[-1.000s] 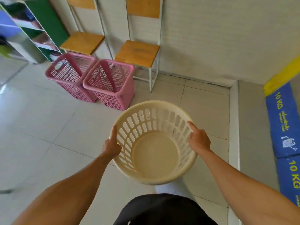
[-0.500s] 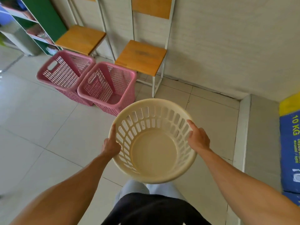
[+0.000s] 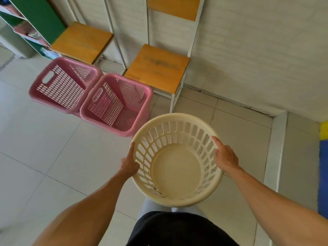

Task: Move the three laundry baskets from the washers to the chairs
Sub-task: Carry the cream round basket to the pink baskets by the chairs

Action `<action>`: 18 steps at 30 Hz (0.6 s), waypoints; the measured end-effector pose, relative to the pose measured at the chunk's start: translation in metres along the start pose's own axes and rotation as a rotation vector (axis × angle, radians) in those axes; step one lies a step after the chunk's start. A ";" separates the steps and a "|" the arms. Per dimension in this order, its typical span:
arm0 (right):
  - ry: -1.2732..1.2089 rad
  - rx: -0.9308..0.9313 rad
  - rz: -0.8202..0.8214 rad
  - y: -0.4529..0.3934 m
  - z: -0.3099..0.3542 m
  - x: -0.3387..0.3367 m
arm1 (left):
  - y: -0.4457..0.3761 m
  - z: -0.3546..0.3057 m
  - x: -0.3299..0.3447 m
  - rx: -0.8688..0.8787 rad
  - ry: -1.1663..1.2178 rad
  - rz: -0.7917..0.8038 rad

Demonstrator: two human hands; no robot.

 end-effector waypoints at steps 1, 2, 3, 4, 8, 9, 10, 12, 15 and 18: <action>0.004 0.009 0.026 -0.010 0.003 -0.002 | -0.011 -0.006 -0.002 0.005 -0.001 0.018; 0.008 0.020 0.059 -0.019 0.007 -0.005 | -0.022 -0.011 -0.004 0.014 -0.003 0.035; 0.007 0.035 0.092 -0.029 0.010 -0.007 | -0.032 -0.017 -0.005 0.022 -0.004 0.054; -0.001 0.056 0.122 -0.039 0.012 -0.010 | -0.041 -0.023 -0.006 0.030 0.005 0.069; -0.059 0.117 0.212 -0.076 0.017 -0.012 | -0.071 -0.038 -0.007 0.096 0.012 0.046; -0.062 0.116 0.220 -0.086 0.020 -0.010 | -0.078 -0.039 -0.007 0.104 0.021 0.042; -0.052 0.116 0.228 -0.097 0.023 -0.010 | -0.085 -0.039 -0.006 0.107 0.030 0.041; -0.029 0.098 0.247 -0.125 0.029 -0.009 | -0.102 -0.041 -0.002 0.089 0.026 0.031; 0.027 0.058 0.298 -0.167 0.037 0.002 | -0.126 -0.041 0.011 -0.022 0.042 -0.049; 0.046 0.043 0.336 -0.216 0.046 0.029 | -0.161 -0.033 0.037 -0.072 0.060 -0.093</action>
Point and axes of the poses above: each hand's wrist, its own y-axis away from the middle knuckle, its own x-axis out of the palm, z = x × y, the point moved 2 cm from there along -y, towards the middle knuckle
